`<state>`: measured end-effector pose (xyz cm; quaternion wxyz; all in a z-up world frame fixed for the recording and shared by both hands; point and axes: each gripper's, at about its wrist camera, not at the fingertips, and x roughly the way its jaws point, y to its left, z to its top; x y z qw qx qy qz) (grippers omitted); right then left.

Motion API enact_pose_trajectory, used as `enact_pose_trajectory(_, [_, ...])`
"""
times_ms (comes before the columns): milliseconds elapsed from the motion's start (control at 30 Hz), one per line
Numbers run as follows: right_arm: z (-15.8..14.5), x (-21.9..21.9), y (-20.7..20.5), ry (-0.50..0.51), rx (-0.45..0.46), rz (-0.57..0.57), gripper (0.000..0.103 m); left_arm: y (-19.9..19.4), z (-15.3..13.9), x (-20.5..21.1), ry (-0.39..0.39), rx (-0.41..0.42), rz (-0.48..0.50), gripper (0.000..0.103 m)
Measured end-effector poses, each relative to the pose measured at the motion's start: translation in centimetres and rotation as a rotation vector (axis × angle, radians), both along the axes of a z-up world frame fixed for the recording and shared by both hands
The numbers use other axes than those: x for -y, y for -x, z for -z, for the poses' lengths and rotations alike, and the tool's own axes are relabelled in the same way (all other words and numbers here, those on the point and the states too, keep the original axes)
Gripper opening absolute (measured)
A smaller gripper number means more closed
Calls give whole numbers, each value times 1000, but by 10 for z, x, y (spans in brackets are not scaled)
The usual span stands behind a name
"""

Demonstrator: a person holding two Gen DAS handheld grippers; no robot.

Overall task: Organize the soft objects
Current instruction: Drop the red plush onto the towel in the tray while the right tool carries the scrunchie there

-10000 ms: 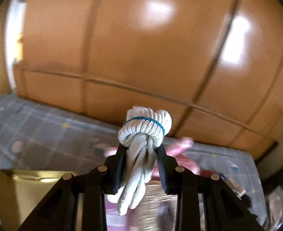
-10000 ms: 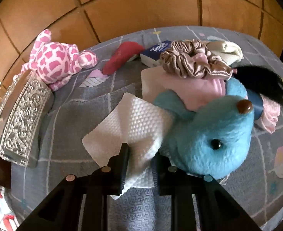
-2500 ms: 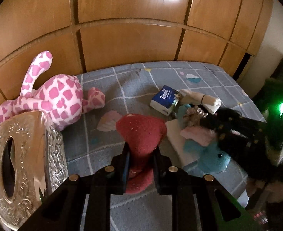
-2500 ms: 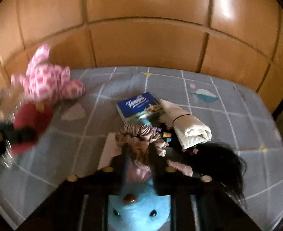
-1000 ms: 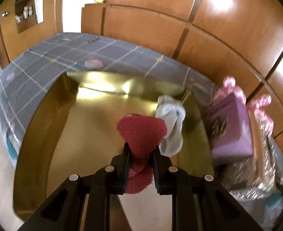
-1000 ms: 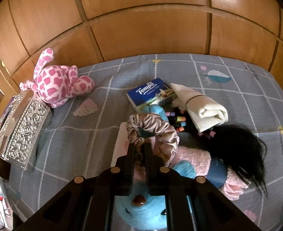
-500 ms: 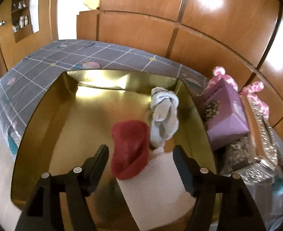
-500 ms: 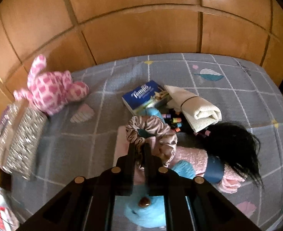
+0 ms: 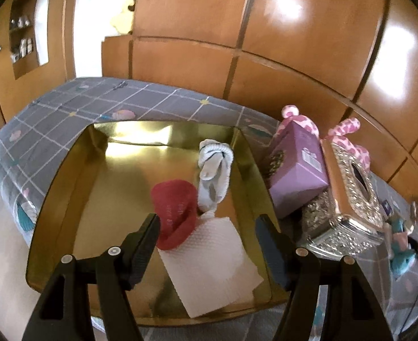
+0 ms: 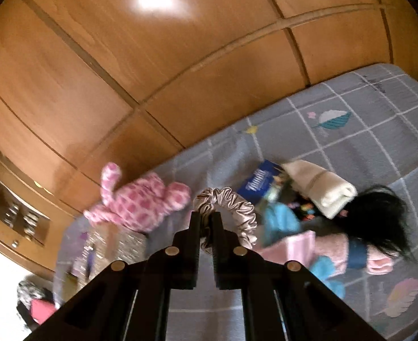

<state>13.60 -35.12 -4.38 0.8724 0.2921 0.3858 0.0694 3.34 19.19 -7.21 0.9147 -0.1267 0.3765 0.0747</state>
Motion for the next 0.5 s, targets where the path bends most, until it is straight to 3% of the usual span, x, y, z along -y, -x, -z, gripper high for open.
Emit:
enact_pose_trajectory(267, [-38,-66,-41,-48,81,-83,6,14,-5,10,-32,8,29,70])
enact_pose_trajectory(500, [-73,-175,-80,-49,145,-262,6,25,-4,3,-25,7,22,70])
